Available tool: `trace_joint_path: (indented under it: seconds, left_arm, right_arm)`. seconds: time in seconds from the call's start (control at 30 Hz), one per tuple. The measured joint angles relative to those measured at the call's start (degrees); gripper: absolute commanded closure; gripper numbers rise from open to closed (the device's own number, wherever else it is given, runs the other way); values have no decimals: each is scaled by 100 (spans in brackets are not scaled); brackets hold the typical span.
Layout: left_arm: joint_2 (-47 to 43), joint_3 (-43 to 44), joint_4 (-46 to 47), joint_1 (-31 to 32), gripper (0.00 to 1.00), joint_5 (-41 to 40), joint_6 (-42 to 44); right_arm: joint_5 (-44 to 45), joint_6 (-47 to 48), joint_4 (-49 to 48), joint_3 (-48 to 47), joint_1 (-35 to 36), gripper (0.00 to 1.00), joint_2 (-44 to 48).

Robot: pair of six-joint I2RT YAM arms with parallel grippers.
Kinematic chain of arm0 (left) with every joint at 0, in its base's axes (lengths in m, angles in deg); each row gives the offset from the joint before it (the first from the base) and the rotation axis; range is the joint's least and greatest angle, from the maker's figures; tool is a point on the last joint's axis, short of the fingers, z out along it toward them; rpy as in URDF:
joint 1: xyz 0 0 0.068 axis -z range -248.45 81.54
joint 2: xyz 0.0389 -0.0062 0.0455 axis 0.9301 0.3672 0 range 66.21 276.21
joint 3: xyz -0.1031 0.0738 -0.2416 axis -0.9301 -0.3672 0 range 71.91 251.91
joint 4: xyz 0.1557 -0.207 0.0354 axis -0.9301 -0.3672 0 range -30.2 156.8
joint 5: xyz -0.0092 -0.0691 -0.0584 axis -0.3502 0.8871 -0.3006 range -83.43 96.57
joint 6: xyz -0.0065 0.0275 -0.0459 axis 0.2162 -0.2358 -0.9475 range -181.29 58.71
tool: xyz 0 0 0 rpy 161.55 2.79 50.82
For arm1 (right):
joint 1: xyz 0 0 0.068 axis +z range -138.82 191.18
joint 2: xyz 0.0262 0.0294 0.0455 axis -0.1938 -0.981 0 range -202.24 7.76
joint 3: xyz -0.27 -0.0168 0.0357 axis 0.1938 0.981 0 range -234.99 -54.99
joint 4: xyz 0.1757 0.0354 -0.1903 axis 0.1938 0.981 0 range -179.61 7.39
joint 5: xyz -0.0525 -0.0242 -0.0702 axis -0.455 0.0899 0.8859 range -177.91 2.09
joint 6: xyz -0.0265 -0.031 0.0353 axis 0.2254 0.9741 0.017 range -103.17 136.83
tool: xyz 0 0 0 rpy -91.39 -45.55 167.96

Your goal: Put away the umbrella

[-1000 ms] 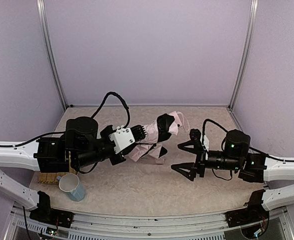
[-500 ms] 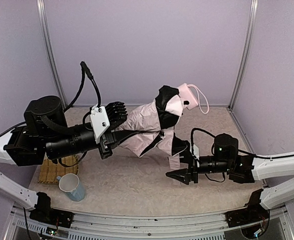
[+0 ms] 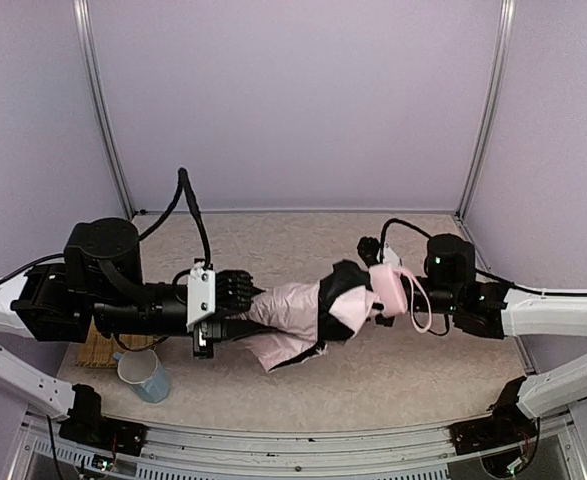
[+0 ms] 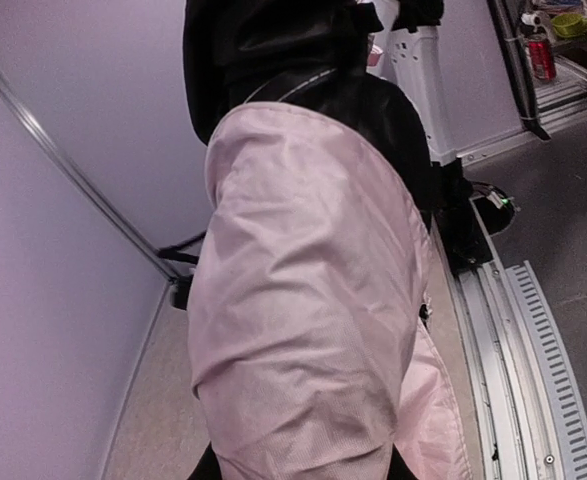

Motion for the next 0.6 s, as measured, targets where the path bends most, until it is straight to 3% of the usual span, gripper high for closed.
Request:
trace_joint_path:
  seconds: [0.13,0.33,0.47,0.6]
  left_arm:
    - [251,-678,-28,79,100,673,-111]
    - [1342,-1106,715,-286,100,520,-382]
    - [1637,-1458,1143,-839,100,699,-658]
    - [2302,-1539,1412,-1421,100,748,-835]
  right_arm:
    - [15,549,833,-1303,-404,100,13]
    - [-555,1051,2317,-3047,-225,100,-267]
    - [-455,1034,2605,-3130,105,100,-490]
    - [-149,885,2273,-2470,820,100,-378]
